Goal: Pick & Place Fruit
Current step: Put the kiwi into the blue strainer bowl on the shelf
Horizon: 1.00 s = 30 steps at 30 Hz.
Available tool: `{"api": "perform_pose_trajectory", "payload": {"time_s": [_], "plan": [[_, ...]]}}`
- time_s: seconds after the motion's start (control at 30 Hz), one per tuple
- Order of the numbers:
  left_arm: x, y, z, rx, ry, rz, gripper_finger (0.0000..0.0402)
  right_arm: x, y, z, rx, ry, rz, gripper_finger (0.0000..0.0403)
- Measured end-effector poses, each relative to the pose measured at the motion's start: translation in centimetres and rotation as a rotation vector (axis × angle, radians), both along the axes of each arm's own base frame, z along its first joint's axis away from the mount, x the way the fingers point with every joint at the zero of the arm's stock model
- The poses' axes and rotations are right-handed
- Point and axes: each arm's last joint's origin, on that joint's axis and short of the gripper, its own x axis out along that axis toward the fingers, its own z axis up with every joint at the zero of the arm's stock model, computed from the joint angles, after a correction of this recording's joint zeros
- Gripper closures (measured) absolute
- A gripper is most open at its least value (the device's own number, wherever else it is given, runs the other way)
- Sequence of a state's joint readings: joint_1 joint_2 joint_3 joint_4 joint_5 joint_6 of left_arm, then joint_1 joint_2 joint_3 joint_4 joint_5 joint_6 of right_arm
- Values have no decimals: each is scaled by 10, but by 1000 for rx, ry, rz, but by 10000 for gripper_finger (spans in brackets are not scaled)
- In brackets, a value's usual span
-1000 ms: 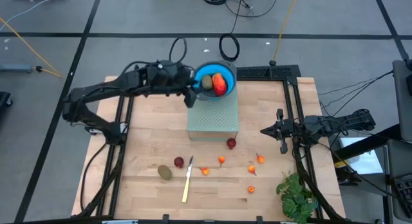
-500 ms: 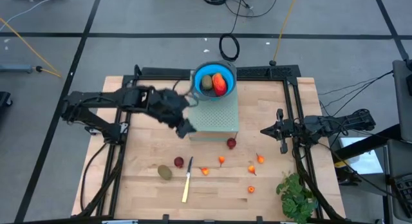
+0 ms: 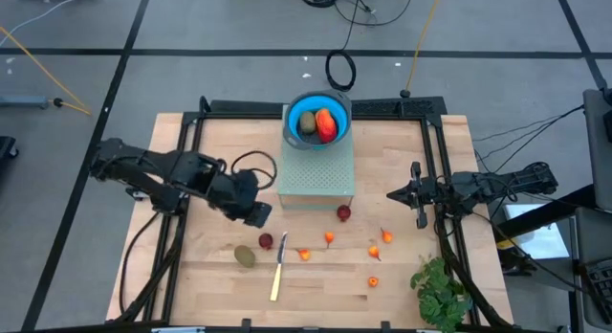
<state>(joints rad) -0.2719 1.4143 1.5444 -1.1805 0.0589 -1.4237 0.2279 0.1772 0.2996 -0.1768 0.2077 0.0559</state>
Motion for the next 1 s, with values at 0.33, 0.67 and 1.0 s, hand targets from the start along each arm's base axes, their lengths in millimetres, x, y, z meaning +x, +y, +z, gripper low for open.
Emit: {"api": "perform_pose_trajectory", "payload": {"time_s": [0.33,0.67,1.0], "plan": [[-19,-27,-18,4,280,249,234,0,0,0,0,0,0,403],[-14,-62,-44,38,429,364,234,0,0,0,0,0,0,403],[-8,-84,-64,162,405,390,234,0,0,0,0,-1,0,403]]}}
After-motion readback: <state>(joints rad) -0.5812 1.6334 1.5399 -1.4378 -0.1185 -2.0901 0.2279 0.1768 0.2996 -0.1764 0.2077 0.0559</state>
